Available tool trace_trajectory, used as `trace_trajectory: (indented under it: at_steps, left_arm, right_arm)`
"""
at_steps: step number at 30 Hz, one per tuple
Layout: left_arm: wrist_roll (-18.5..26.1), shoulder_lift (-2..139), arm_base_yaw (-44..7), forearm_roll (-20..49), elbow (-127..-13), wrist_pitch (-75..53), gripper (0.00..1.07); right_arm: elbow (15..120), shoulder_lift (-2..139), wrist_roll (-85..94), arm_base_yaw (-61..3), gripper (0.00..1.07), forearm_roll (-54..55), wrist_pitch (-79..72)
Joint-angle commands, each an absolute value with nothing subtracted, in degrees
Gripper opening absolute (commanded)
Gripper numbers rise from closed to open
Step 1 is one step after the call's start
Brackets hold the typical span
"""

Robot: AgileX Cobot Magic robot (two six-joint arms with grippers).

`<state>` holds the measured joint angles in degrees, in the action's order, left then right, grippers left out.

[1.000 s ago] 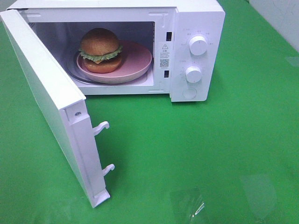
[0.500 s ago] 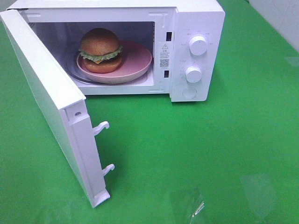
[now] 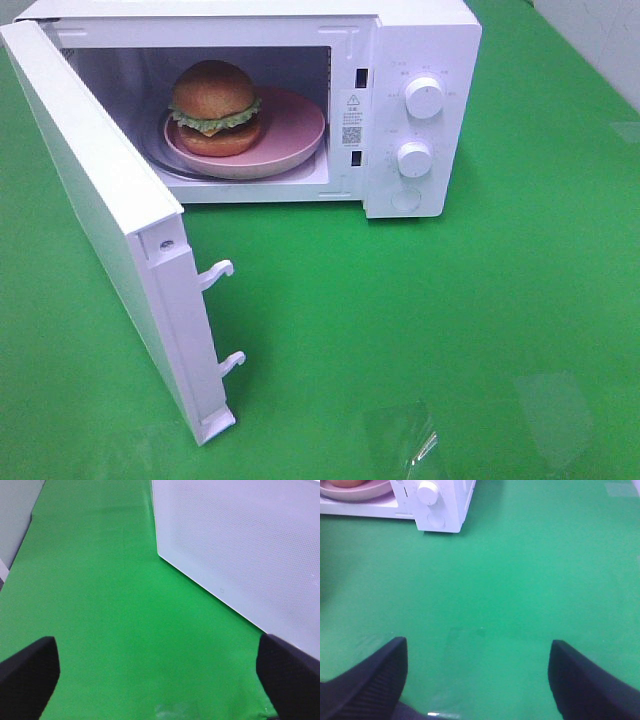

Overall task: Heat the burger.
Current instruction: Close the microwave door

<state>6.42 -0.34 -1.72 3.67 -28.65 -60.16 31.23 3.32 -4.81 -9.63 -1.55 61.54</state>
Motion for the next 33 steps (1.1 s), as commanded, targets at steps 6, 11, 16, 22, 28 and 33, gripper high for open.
trace_trajectory:
  at_steps: [6,11,16,22,28,33]
  left_arm:
    - [6.53,-1.66,-1.49,3.95,-28.48,-59.47,1.0]
    - [6.53,-1.49,-1.49,3.95,-28.48,-59.47,1.0]
    - [6.53,-1.38,-1.49,3.95,-28.48,-59.47,1.0]
    - [6.53,-1.38,-1.49,3.95,-28.48,-59.47,1.0]
    - [6.53,-1.38,-1.49,3.95,-28.48,-59.47,1.0]
    - [6.53,-1.38,-1.49,3.95,-28.48,-59.47,1.0]
  right_arm:
    - [31.05,-1.66,-5.33,-9.28,0.76,-1.89,61.65]
    - [30.08,-1.66,-5.39,-9.28,0.76,-1.89,58.73]
    - [29.11,-1.66,-5.33,-9.28,0.76,-1.95,57.41]
    - [29.11,-1.66,-5.33,-9.28,0.76,-1.89,57.41]
    - [29.11,-1.66,-5.27,-9.28,0.76,-1.89,57.41]
    - [29.11,-1.66,-5.27,-9.28,0.76,-1.89,57.41]
